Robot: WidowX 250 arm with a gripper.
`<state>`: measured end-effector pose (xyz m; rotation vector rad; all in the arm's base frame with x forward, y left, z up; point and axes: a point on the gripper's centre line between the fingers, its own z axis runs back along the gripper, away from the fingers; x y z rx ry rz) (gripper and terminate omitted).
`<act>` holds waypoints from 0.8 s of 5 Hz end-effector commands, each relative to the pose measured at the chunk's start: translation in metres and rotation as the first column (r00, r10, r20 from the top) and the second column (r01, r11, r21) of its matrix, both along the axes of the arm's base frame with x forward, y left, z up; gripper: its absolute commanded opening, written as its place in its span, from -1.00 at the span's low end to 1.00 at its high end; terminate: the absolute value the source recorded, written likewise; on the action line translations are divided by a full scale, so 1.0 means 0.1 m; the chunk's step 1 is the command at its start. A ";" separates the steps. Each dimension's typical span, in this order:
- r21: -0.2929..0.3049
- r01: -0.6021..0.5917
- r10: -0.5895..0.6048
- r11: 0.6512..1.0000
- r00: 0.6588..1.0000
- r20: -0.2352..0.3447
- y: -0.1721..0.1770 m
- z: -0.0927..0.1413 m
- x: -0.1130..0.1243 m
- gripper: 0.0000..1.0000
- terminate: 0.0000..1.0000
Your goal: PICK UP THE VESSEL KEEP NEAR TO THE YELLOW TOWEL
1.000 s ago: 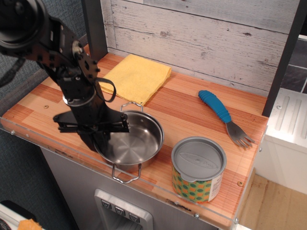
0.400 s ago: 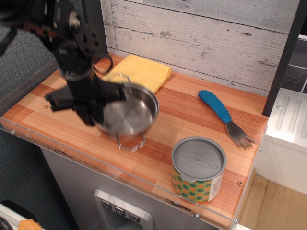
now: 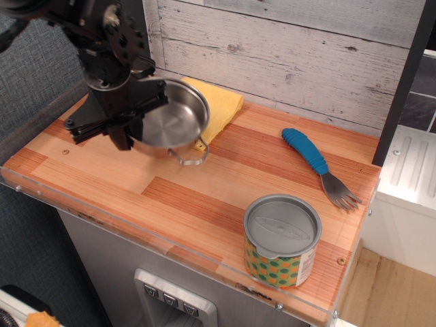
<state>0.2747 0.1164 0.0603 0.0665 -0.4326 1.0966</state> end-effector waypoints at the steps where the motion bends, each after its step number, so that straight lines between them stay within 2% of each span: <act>1: -0.079 -0.131 0.141 0.988 0.979 0.145 0.10 0.02 0.42 -1.00 -1.00; 2: -0.128 -0.118 0.138 0.985 0.978 0.154 0.10 -0.01 0.61 -1.00 -1.00; 4: -0.166 -0.092 0.109 0.982 0.989 0.096 0.07 -0.13 0.78 -1.00 -1.00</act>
